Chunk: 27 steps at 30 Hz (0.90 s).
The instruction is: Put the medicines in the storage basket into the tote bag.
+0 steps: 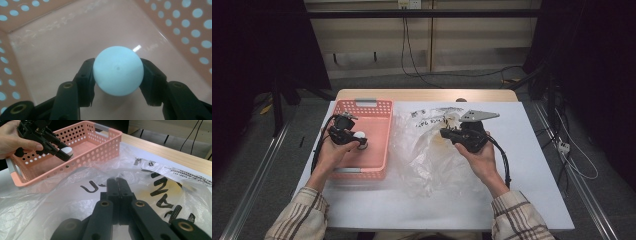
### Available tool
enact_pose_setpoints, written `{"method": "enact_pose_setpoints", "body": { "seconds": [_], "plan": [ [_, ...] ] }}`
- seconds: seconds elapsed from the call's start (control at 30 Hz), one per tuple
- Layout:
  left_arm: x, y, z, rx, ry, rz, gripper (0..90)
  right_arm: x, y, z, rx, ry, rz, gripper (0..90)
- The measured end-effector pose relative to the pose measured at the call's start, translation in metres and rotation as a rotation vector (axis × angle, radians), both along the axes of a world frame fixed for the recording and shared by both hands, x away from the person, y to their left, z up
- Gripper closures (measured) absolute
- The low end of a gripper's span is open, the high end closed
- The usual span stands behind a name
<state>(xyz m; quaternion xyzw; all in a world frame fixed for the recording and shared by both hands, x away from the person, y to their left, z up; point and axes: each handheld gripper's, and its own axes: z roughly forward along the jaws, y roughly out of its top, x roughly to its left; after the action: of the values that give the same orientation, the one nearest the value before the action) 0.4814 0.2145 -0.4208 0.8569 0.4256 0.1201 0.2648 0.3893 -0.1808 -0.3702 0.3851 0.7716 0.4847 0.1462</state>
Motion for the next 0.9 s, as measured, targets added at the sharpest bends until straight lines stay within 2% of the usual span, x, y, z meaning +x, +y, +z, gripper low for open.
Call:
{"method": "enact_pose_setpoints", "body": {
  "seconds": [0.17, 0.3, 0.37, 0.5, 0.7, 0.9],
  "plan": [
    [-0.003, 0.004, 0.011, -0.05, -0.054, 0.017, 51.1, 0.0, 0.0, -0.001, -0.001, 0.0, -0.001, 90.0],
    [-0.008, 0.007, 0.024, -0.079, -0.097, 0.012, 51.1, 0.0, 0.0, -0.001, 0.001, 0.002, -0.006, 90.0],
    [-0.011, 0.008, 0.029, -0.122, -0.115, 0.018, 51.1, 0.0, 0.0, -0.002, 0.001, 0.004, -0.008, 90.0],
    [-0.023, 0.005, 0.043, -0.16, -0.172, 0.012, 51.2, 0.0, 0.001, -0.003, -0.001, 0.009, -0.001, 90.0],
    [-0.045, -0.003, 0.065, -0.203, -0.24, -0.039, 51.2, -0.001, 0.002, -0.003, -0.005, 0.009, 0.006, 90.0],
    [-0.065, -0.019, 0.074, -0.241, -0.258, -0.119, 51.2, -0.001, 0.002, -0.003, -0.002, 0.002, 0.006, 90.0]
  ]
}}
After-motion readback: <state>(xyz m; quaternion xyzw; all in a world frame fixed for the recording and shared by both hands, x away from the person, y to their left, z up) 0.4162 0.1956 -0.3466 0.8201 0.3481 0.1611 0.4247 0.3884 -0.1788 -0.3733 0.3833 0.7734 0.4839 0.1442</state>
